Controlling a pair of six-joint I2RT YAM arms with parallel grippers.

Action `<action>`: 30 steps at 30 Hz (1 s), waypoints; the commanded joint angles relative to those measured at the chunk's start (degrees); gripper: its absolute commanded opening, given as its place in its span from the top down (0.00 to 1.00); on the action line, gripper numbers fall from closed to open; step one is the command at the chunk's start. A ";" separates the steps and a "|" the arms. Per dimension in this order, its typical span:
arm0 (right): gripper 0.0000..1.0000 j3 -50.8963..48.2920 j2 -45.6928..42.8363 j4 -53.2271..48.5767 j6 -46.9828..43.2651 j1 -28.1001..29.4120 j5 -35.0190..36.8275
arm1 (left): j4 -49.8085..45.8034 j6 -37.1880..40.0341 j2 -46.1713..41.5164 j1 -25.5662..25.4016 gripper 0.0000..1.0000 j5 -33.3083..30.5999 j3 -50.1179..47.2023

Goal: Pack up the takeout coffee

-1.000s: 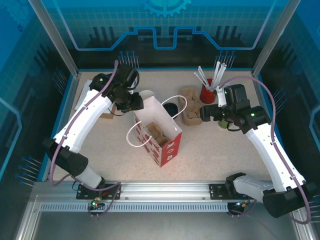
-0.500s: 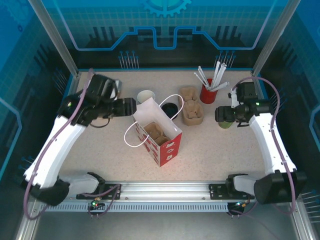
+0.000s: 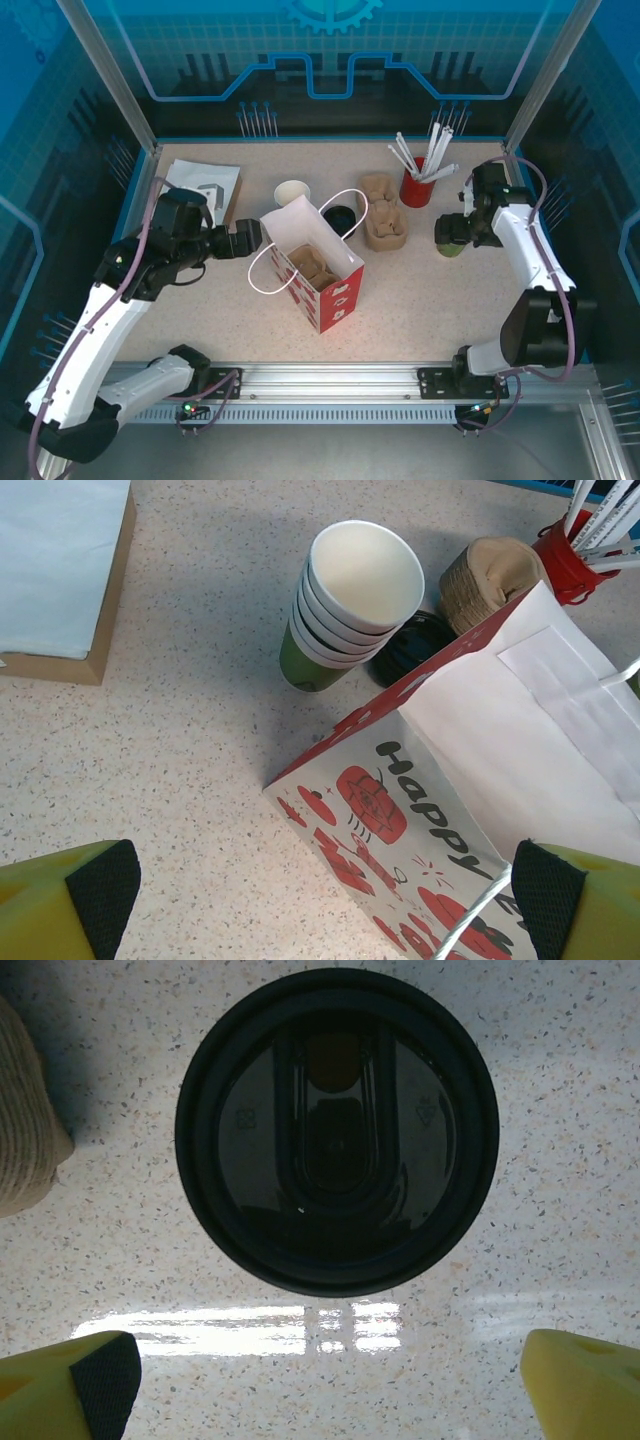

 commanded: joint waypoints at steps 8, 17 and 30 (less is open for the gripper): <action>0.00 3.24 5.49 1.21 -1.44 -1.48 -1.24 | 0.94 -0.09 -0.73 0.53 0.01 0.18 -0.57; 0.00 4.47 8.33 1.83 -2.08 -1.63 -0.99 | 0.99 0.18 0.02 0.49 0.01 0.68 -0.76; 0.00 7.44 12.63 2.42 -2.53 -2.27 -2.49 | 0.49 0.69 0.91 0.49 0.01 0.85 -0.11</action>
